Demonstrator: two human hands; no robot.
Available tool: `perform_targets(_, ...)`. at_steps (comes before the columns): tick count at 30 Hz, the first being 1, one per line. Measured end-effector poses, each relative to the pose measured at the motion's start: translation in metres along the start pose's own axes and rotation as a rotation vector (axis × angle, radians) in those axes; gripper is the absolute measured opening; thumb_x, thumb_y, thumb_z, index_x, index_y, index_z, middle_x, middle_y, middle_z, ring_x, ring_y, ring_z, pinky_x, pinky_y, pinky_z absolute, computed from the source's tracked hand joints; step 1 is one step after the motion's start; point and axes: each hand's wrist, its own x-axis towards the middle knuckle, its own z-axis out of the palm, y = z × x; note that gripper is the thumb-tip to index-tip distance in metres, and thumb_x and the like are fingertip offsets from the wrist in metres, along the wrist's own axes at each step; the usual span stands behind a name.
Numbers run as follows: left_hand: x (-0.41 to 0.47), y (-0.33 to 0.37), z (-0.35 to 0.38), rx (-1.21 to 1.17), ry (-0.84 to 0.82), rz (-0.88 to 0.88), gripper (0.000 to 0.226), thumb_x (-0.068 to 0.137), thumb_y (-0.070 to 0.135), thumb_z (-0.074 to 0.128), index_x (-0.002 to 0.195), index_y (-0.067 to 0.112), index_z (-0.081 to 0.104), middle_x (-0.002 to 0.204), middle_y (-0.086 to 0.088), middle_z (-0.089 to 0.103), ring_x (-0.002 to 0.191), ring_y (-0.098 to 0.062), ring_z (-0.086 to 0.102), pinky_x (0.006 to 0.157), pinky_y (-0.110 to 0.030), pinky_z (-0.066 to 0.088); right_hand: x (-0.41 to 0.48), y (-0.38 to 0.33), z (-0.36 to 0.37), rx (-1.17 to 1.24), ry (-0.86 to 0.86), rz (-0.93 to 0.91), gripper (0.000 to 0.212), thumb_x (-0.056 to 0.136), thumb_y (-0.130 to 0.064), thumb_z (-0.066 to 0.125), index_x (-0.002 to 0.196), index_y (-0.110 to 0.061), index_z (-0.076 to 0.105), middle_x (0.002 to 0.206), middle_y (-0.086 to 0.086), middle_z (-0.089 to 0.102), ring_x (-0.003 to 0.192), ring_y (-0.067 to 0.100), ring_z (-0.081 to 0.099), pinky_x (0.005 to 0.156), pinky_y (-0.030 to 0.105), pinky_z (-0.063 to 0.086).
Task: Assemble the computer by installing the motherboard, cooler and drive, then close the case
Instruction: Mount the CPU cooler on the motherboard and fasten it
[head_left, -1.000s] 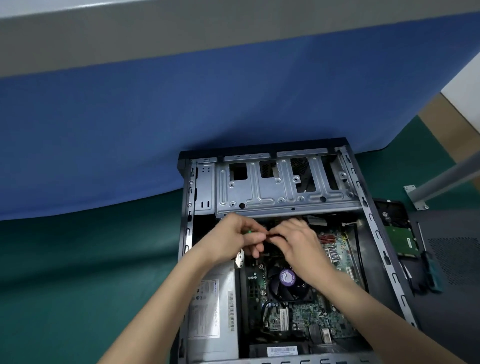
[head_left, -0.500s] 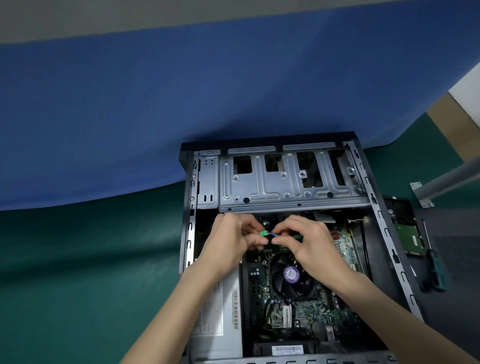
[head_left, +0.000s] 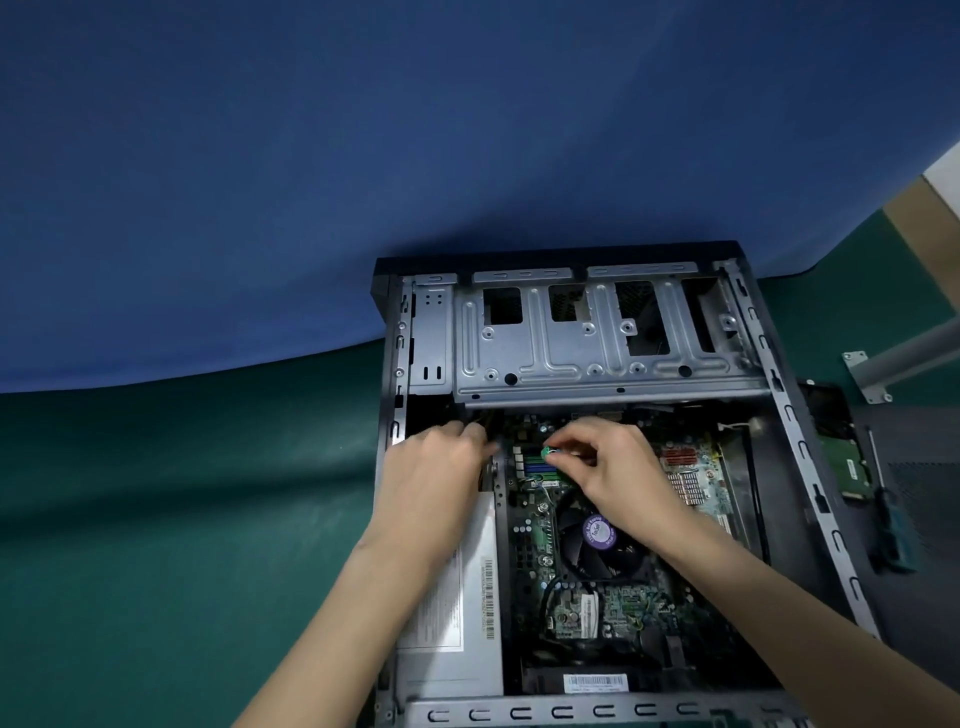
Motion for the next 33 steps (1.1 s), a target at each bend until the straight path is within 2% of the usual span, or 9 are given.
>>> perform_targets(2,-0.007,0.001,0.0,-0.034,0.139,0.061,0.029,0.084,0.031,0.069,0.062,0.015,0.057,0.057,0.001,0.057,0.049,-0.022,0.057,0.044,-0.022,0.03,0.012,-0.001,0.004,0.007,-0.006,0.04,0.019,0.086,-0.023,0.072,0.101,-0.013,0.075,0.098,0.002,0.074,0.087,0.016,0.066,0.08,0.025,0.048)
perform_targets(5,-0.018,-0.003,0.008,-0.065,0.245,0.155,0.038,0.086,0.026,0.066,0.053,0.016,0.049,0.048,0.0,0.051,0.043,-0.023,0.049,0.047,-0.025,0.038,0.025,0.004,0.012,-0.052,-0.053,0.073,0.02,0.086,-0.025,0.071,0.103,-0.014,0.075,0.094,0.002,0.074,0.073,0.007,0.061,0.072,0.019,0.039)
perform_targets(7,-0.017,-0.004,0.009,-0.01,0.263,0.145,0.043,0.091,0.026,0.058,0.051,0.017,0.047,0.045,0.0,0.05,0.041,-0.023,0.047,0.047,-0.025,0.039,0.03,0.01,0.018,-0.108,-0.12,0.098,0.022,0.088,-0.027,0.07,0.105,-0.014,0.074,0.092,0.006,0.073,0.077,0.013,0.062,0.069,0.017,0.036)
perform_targets(10,-0.016,-0.001,0.012,0.019,0.263,0.123,0.041,0.09,0.025,0.045,0.05,0.018,0.047,0.042,0.0,0.049,0.038,-0.022,0.046,0.047,-0.025,0.04,0.039,0.017,0.024,-0.158,-0.2,0.163,0.029,0.091,-0.033,0.065,0.112,-0.014,0.071,0.103,0.009,0.072,0.097,0.025,0.065,0.079,0.024,0.046)
perform_targets(12,-0.018,-0.003,0.016,0.03,0.282,0.13,0.04,0.09,0.022,0.045,0.05,0.017,0.047,0.042,0.0,0.047,0.038,-0.021,0.045,0.045,-0.026,0.043,0.047,0.016,0.027,-0.167,-0.243,0.172,0.033,0.093,-0.035,0.061,0.118,-0.014,0.067,0.113,0.009,0.069,0.106,0.026,0.062,0.091,0.03,0.047)
perform_targets(15,-0.018,-0.004,0.017,0.051,0.302,0.144,0.039,0.089,0.02,0.046,0.05,0.018,0.047,0.042,-0.001,0.046,0.037,-0.021,0.044,0.044,-0.027,0.042,0.059,0.012,0.032,-0.219,-0.305,0.175,0.041,0.095,-0.037,0.056,0.128,-0.013,0.057,0.124,0.009,0.063,0.113,0.029,0.058,0.096,0.032,0.045)
perform_targets(19,-0.017,-0.002,0.014,0.073,0.3,0.143,0.036,0.086,0.017,0.053,0.05,0.018,0.047,0.041,-0.001,0.046,0.037,-0.021,0.044,0.044,-0.026,0.039,0.063,0.016,0.037,-0.278,-0.405,0.217,0.038,0.097,-0.035,0.053,0.128,-0.012,0.056,0.126,0.01,0.061,0.113,0.029,0.058,0.099,0.036,0.045)
perform_targets(23,-0.018,-0.002,0.015,0.073,0.271,0.14,0.035,0.082,0.015,0.064,0.051,0.017,0.047,0.042,-0.001,0.047,0.038,-0.021,0.045,0.045,-0.027,0.039,0.063,0.018,0.04,-0.296,-0.414,0.241,0.039,0.098,-0.035,0.052,0.127,-0.01,0.055,0.123,0.011,0.062,0.111,0.03,0.059,0.096,0.038,0.047)
perform_targets(33,-0.019,0.0,0.013,0.065,0.256,0.124,0.035,0.081,0.014,0.064,0.051,0.017,0.047,0.042,-0.002,0.047,0.038,-0.022,0.044,0.045,-0.028,0.038,0.07,0.018,0.042,-0.32,-0.457,0.219,0.037,0.097,-0.032,0.053,0.127,-0.01,0.055,0.124,0.012,0.061,0.111,0.031,0.057,0.098,0.038,0.045)
